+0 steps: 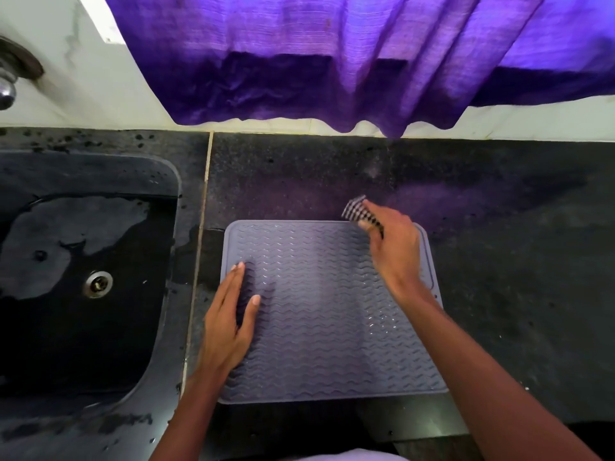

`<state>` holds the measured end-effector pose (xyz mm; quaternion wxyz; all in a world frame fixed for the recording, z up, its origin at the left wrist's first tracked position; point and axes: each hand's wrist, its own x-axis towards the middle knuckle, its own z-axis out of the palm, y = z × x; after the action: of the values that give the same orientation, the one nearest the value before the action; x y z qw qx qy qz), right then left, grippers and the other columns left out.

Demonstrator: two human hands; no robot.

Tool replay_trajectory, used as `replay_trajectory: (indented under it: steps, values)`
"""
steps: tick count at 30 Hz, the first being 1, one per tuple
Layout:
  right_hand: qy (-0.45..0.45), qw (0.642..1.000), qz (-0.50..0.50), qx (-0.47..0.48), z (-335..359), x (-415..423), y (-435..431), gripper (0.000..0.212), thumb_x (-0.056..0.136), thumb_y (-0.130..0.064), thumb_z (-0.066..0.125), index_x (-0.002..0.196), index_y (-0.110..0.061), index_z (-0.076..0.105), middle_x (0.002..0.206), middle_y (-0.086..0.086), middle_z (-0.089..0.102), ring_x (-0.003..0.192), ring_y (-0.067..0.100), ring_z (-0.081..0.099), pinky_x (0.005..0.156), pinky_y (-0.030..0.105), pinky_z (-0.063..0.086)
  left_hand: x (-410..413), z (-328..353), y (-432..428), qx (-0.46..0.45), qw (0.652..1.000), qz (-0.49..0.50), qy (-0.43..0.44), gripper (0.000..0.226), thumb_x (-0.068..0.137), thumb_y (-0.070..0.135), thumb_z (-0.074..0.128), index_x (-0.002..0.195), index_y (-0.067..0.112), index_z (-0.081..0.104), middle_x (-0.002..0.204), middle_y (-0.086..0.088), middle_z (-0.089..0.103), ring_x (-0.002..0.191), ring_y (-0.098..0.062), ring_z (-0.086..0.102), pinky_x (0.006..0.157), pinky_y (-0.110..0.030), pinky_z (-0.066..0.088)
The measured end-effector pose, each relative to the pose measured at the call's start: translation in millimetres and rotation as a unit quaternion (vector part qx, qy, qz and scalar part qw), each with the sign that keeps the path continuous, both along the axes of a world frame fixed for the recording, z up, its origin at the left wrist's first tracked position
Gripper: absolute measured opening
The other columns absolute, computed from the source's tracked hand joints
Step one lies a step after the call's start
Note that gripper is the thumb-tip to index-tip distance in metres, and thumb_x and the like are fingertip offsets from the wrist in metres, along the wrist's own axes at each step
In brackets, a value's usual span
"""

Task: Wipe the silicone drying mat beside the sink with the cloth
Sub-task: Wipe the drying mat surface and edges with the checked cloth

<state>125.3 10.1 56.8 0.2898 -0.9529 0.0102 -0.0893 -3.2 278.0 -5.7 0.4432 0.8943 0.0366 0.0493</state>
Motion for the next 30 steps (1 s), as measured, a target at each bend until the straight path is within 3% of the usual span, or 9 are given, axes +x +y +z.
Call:
replay_trajectory:
  steps: [3,5,9,14,19,23,25,28,30]
  values:
    - [0.052,0.996,0.032,-0.072,-32,-20,18,0.045,0.088,-0.017,0.068,0.132,-0.017,0.06,0.134,0.009,0.059,0.114,0.031,0.053,0.099,0.04,0.045,0,-1,0,-0.003,1.0,0.0,-0.008,0.064,0.099,0.043,0.044,0.151,0.007,0.041,0.156,0.0,0.041,0.146,-0.013,0.036,0.121,-0.023,0.025]
    - [0.025,0.991,0.025,-0.129,-46,-32,29,0.048,0.083,-0.007,0.07,0.13,-0.012,0.062,0.136,0.016,0.056,0.104,0.036,0.054,0.092,0.043,0.05,1,-1,0,-0.005,1.0,-0.001,-0.014,0.063,0.099,0.042,0.045,0.151,0.005,0.042,0.156,-0.001,0.042,0.145,-0.013,0.037,0.121,-0.024,0.025]
    - [-0.004,0.985,-0.016,-0.172,-48,-34,52,0.063,0.063,0.013,0.072,0.123,-0.004,0.064,0.118,0.02,0.067,0.077,0.033,0.06,0.068,0.036,0.056,1,-1,1,-0.013,1.0,0.005,-0.011,0.064,0.099,0.043,0.045,0.151,0.006,0.041,0.157,0.0,0.041,0.147,-0.01,0.035,0.121,-0.022,0.024]
    - [-0.007,0.985,0.004,-0.174,-44,-39,89,0.064,0.055,0.006,0.078,0.117,-0.003,0.066,0.103,0.018,0.072,0.074,0.032,0.061,0.067,0.035,0.055,0,0,1,-0.02,1.0,0.009,0.001,0.066,0.101,0.047,0.039,0.156,0.012,0.033,0.161,0.002,0.034,0.149,-0.005,0.027,0.12,-0.015,0.018]
    - [0.01,0.999,0.005,-0.033,-30,-40,129,0.047,0.07,0.002,0.073,0.116,-0.009,0.07,0.084,0.018,0.073,0.071,0.035,0.064,0.064,0.035,0.054,1,-1,0,-0.037,0.999,0.0,0.013,0.066,0.102,0.047,0.032,0.16,0.017,0.019,0.166,0.002,0.025,0.152,-0.006,0.021,0.12,-0.014,0.015]
    - [0.069,0.972,-0.043,0.221,-3,-22,126,0.029,0.092,-0.01,0.061,0.118,-0.02,0.07,0.099,-0.007,0.074,0.086,0.01,0.066,0.079,0.019,0.049,1,-2,-1,-0.034,0.999,-0.01,0.018,0.066,0.102,0.047,0.032,0.159,0.016,0.019,0.167,0.003,0.019,0.153,-0.005,0.017,0.122,-0.017,0.012]
    - [0.064,0.966,-0.058,0.245,10,-14,106,0.031,0.095,-0.012,0.058,0.122,-0.022,0.066,0.101,-0.012,0.067,0.091,0.009,0.064,0.083,0.027,0.054,1,-1,-1,-0.038,0.999,-0.013,0.023,0.065,0.102,0.049,0.031,0.159,0.021,0.016,0.167,0.008,0.016,0.153,-0.003,0.014,0.122,-0.016,0.011]
    - [0.015,0.995,0.028,0.099,17,-9,74,0.038,0.095,-0.004,0.054,0.128,-0.02,0.061,0.104,-0.004,0.064,0.094,0.015,0.056,0.078,0.03,0.05,1,1,-1,-0.048,0.998,-0.016,0.029,0.063,0.102,0.051,0.03,0.157,0.026,0.014,0.165,0.015,0.013,0.152,0.0,0.013,0.121,-0.014,0.009]
    - [-0.033,0.992,0.116,-0.026,6,-12,65,0.047,0.087,0.008,0.058,0.125,-0.018,0.064,0.111,0.0,0.07,0.094,0.019,0.059,0.077,0.029,0.048,1,1,0,-0.05,0.998,-0.019,0.034,0.064,0.102,0.051,0.03,0.158,0.025,0.014,0.166,0.014,0.013,0.153,-0.001,0.012,0.122,-0.015,0.009]
